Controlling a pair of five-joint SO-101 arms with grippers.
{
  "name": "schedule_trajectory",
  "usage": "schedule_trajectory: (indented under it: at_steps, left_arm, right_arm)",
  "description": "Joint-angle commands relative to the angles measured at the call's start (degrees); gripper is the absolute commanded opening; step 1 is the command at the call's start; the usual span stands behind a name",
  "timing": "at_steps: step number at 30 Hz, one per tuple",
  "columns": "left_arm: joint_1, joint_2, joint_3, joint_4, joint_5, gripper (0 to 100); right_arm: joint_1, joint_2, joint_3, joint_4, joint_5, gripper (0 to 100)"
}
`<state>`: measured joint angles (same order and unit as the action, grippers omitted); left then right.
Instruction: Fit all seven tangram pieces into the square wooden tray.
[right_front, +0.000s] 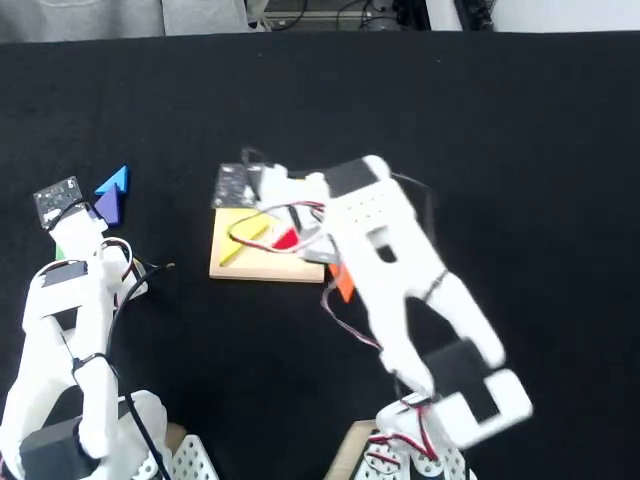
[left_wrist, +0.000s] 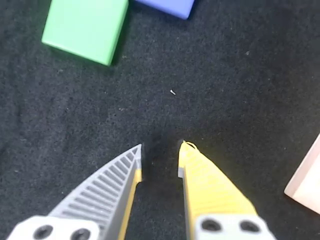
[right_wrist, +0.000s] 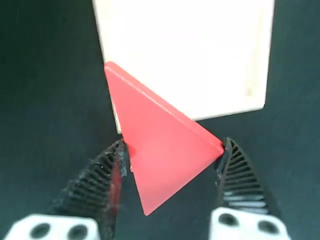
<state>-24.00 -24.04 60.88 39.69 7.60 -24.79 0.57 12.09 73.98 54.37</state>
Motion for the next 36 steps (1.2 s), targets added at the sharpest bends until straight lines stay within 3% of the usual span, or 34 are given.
schedule_trajectory:
  at_steps: [1, 8, 14, 36]
  left_arm:
    - [-0.22, -0.18, -0.57, -0.79, -0.35, 13]
    - [-0.22, -0.18, -0.48, -0.7, -0.35, 13]
    - [-0.22, -0.18, -0.48, -0.7, -0.35, 13]
    - [-0.22, -0.18, -0.48, -0.79, -0.35, 13]
  right_arm:
    - [-3.08, 8.84, -11.03, -0.7, -3.43, 21.9]
    - [-5.45, 26.42, -32.31, 8.7, -5.36, 21.9]
    - [-7.38, 34.86, -42.24, 13.63, -8.09, 21.9]
    - [-11.16, 39.08, -42.24, 15.12, -11.78, 22.3]
